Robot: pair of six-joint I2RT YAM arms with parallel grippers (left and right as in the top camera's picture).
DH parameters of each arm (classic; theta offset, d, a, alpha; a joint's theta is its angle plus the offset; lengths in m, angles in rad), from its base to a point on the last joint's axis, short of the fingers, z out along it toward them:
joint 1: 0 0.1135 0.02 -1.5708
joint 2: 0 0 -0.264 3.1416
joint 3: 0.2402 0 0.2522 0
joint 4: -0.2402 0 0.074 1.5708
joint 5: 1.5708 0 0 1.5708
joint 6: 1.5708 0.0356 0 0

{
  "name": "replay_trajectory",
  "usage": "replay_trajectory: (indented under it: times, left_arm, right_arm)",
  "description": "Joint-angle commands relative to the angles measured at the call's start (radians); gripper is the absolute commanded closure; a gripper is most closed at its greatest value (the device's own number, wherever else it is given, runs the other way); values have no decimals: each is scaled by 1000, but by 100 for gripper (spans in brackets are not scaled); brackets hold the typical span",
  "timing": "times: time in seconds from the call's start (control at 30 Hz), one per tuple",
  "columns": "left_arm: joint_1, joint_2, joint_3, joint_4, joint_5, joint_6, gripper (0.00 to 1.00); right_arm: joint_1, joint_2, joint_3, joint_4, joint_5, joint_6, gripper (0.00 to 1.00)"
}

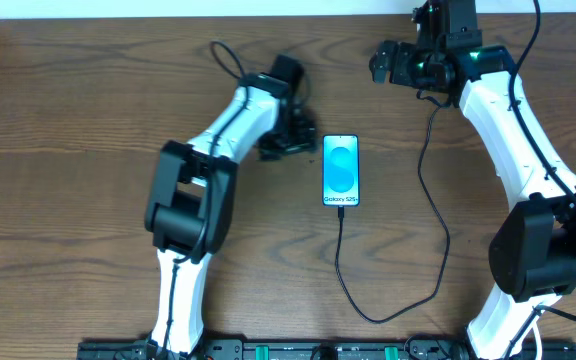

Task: Plug charger to phone and switch on socket
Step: 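Release the phone and raise the left gripper away to the left, then move the right gripper to the white power strip's switch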

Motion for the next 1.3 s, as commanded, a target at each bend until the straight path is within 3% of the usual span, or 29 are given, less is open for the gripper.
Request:
replay_trajectory:
  times: [0.0, 0.17, 0.6, 0.63, 0.93, 1.13, 1.27]
  left_arm:
    - [69, -40, -22, -54, -170, 70, 24]
    - [123, -237, -22, -145, -276, 74, 24]
    - [124, -696, -22, -367, -246, 73, 24]
    - [124, -718, -22, -383, -246, 73, 0]
    - [124, -792, -22, -444, -246, 73, 0]
    - [124, -792, -22, -444, -246, 73, 0]
    - [124, -792, -22, -444, -246, 73, 0]
  right_arm:
    - [1, -29, 2, -3, 37, -19, 1]
    - [1, -29, 2, -3, 37, -19, 1]
    - [2, -29, 2, -4, 37, -19, 1]
    - [2, -29, 2, -3, 37, -19, 1]
    - [2, -29, 2, -3, 38, -19, 1]
    - [-18, -36, 43, -45, -17, -163, 1]
    - [-70, -37, 154, -177, -89, -274, 1]
